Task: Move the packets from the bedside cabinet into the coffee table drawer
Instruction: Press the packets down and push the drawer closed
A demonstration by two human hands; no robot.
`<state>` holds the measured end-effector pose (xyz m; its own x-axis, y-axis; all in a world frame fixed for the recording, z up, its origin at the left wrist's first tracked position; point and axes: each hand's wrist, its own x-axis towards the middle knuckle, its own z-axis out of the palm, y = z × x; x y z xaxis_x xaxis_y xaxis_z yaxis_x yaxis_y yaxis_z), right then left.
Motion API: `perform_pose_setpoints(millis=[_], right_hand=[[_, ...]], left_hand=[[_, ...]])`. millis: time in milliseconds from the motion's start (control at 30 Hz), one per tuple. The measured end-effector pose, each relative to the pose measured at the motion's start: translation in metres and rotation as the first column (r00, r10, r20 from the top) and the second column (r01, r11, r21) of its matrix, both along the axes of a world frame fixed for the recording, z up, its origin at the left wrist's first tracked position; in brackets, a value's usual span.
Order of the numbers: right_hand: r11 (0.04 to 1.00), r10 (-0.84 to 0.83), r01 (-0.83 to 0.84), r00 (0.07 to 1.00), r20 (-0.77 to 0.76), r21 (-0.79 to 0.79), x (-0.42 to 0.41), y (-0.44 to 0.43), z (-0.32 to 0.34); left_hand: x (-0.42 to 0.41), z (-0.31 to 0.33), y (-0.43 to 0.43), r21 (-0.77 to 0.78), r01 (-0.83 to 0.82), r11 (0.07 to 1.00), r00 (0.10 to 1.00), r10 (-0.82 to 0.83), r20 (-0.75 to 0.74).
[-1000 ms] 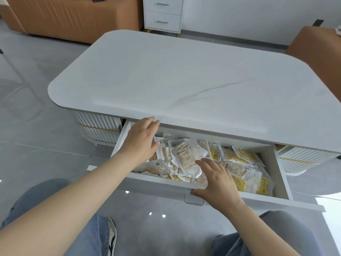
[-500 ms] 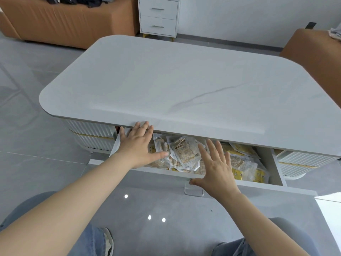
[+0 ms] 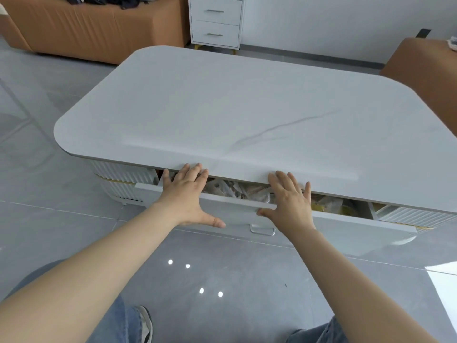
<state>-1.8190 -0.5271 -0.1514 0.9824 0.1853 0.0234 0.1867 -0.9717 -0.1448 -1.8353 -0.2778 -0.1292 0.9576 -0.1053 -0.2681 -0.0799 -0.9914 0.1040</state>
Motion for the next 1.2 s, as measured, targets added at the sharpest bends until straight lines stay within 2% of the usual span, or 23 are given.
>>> perform_pose_setpoints(millis=[233, 567, 700, 967, 1100, 1200], right_hand=[[0.995, -0.048, 0.026, 0.969, 0.241, 0.097, 0.014, 0.002, -0.020], [0.979, -0.141, 0.067, 0.906, 0.400, 0.194, 0.028, 0.010, -0.029], [0.966, -0.212, 0.131, 0.894, 0.396, 0.222, 0.034, 0.017, -0.030], [0.965, -0.224, 0.141, 0.884, 0.410, 0.223, 0.034, 0.018, -0.033], [0.980, -0.155, 0.092, 0.910, 0.385, 0.179, 0.026, 0.015, -0.030], [0.994, -0.037, 0.011, 0.968, 0.248, 0.105, 0.015, 0.005, -0.020]], left_hand=[[0.001, -0.003, 0.002, -0.021, -0.002, 1.000, 1.000, 0.003, 0.026], [0.001, -0.004, 0.001, -0.019, 0.000, 1.000, 0.999, 0.000, 0.033], [0.002, -0.005, 0.002, 0.002, 0.013, 1.000, 0.999, -0.013, 0.040], [0.002, -0.007, 0.003, 0.034, 0.026, 0.999, 0.993, -0.030, 0.110], [0.003, -0.005, -0.001, 0.059, 0.016, 0.998, 0.995, -0.022, 0.099], [0.005, 0.001, -0.004, 0.080, 0.010, 0.997, 0.997, -0.016, 0.080]])
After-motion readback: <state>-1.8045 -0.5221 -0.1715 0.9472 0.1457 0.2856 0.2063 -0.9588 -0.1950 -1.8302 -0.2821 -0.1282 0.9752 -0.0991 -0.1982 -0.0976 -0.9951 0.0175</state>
